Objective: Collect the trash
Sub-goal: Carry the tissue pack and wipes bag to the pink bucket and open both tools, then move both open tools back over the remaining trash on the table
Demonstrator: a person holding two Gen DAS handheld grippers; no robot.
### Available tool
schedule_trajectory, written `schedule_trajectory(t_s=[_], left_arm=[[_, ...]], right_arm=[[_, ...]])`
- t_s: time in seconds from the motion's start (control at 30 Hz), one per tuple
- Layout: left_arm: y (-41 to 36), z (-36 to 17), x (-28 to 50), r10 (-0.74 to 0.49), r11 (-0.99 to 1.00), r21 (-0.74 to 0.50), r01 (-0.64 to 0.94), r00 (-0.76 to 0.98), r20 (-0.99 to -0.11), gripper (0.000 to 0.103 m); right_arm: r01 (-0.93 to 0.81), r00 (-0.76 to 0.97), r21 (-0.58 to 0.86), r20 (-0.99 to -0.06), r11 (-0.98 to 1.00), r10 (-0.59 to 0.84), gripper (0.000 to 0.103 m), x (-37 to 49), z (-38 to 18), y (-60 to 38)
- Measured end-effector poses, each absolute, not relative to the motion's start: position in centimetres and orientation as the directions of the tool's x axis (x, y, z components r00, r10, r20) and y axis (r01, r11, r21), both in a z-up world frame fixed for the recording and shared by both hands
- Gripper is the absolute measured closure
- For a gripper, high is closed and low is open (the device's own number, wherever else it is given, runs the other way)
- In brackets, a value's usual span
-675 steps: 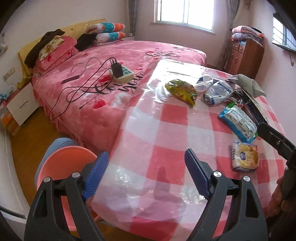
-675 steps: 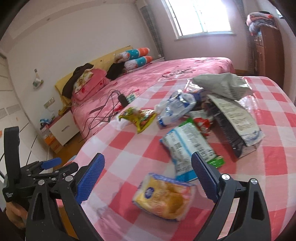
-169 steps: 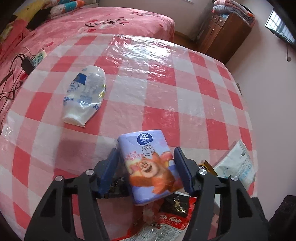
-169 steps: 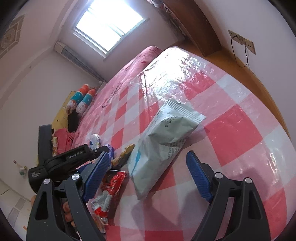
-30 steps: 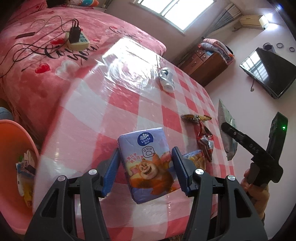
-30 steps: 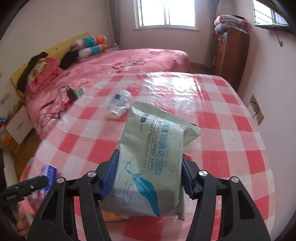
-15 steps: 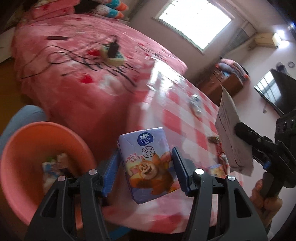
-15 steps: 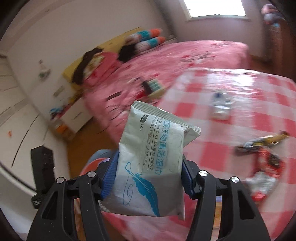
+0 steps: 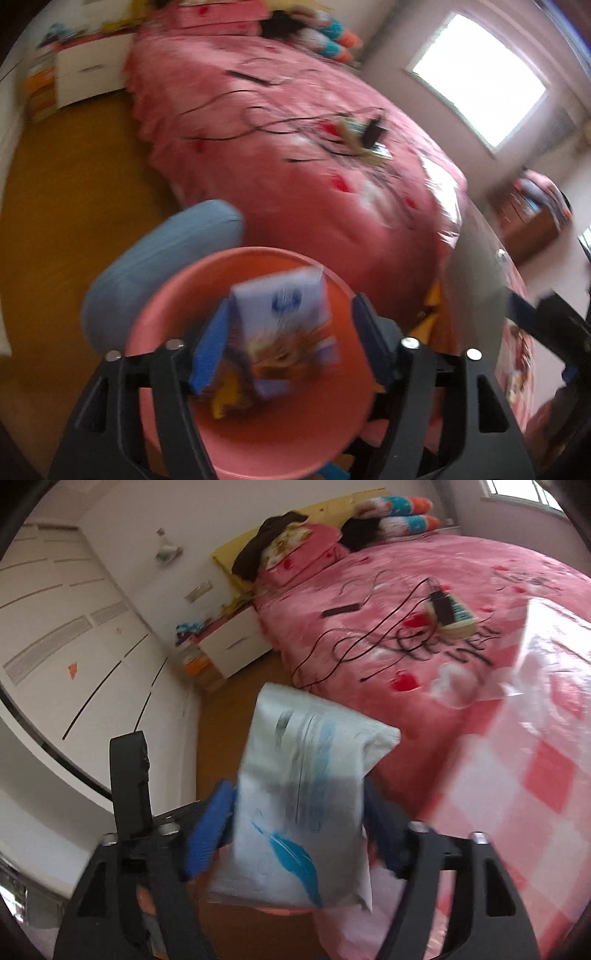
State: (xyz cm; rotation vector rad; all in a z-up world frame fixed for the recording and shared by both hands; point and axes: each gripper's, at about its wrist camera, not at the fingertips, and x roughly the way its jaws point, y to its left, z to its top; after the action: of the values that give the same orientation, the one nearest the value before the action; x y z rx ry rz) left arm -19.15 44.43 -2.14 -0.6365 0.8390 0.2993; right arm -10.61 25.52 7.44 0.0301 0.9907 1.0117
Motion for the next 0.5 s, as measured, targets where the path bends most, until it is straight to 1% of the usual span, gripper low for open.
schedule_trajectory(t_s=[0.1, 0.2, 0.33, 0.5], left_arm=[[46.0, -3.0, -19.8, 0.036, 0.744, -0.389, -0.543, 0.615, -0.788, 0.027], [46.3, -3.0, -20.2, 0.062, 0.744, -0.373, -0.555, 0.612, -0.788, 0.026], [45.5, -2.4, -20.1, 0.082, 0.760, -0.350, -0.548, 0.616, -0.784, 0.026], [43.8, -1.6, -19.8, 0.064, 0.782, -0.357, -0.512, 0.634, -0.771, 0.026]], right_arm=[[-0.671, 0.147, 0.464, -0.681, 0.578, 0.717, 0.021, -10.5, 6.9, 25.2], [-0.663, 0.213, 0.425, -0.682, 0.616, 0.700, 0.016, -10.8, 7.3, 23.8], [-0.647, 0.286, 0.383, -0.679, 0.659, 0.676, 0.015, -10.9, 7.7, 21.5], [-0.629, 0.348, 0.337, -0.684, 0.701, 0.641, 0.015, -11.0, 7.7, 19.2]])
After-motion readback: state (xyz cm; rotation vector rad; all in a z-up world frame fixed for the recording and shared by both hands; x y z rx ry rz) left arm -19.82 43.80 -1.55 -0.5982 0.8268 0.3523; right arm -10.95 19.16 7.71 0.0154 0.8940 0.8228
